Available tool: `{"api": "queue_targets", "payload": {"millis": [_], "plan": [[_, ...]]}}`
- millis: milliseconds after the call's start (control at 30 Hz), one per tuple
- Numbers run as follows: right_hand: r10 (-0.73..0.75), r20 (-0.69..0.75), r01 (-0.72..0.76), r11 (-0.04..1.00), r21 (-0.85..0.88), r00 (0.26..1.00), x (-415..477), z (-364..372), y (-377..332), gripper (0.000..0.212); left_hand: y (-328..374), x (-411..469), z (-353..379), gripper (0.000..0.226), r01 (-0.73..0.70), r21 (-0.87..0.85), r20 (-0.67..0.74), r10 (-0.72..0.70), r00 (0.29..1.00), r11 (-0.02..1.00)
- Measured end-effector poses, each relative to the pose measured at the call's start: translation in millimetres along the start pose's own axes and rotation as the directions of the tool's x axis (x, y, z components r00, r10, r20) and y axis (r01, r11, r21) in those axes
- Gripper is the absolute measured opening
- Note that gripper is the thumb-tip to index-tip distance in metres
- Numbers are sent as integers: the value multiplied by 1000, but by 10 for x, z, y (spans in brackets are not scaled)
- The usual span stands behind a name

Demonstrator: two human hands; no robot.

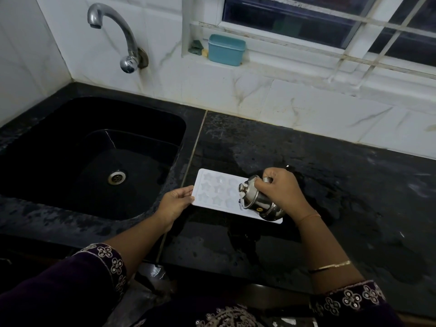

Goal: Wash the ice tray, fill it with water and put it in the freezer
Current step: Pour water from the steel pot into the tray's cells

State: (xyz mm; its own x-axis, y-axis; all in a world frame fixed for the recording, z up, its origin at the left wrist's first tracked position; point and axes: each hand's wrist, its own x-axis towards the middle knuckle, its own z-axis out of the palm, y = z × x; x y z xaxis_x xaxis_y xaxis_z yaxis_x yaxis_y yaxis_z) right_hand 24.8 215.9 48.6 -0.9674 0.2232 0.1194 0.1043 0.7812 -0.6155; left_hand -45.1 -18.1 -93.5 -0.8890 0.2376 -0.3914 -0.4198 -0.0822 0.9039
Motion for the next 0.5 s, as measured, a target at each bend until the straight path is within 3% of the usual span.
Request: {"api": "queue_targets", "payload": {"millis": [333,500], "plan": [[4,-23,-3,999,33,1000,31,13,20,42,12,-14,3,38,11,-7,10,-11,1000,1000],[76,-63,-63,980,188,995,40,-89,170,41,1,2,-6,38,14,2,8,-14,1000,1000]]}}
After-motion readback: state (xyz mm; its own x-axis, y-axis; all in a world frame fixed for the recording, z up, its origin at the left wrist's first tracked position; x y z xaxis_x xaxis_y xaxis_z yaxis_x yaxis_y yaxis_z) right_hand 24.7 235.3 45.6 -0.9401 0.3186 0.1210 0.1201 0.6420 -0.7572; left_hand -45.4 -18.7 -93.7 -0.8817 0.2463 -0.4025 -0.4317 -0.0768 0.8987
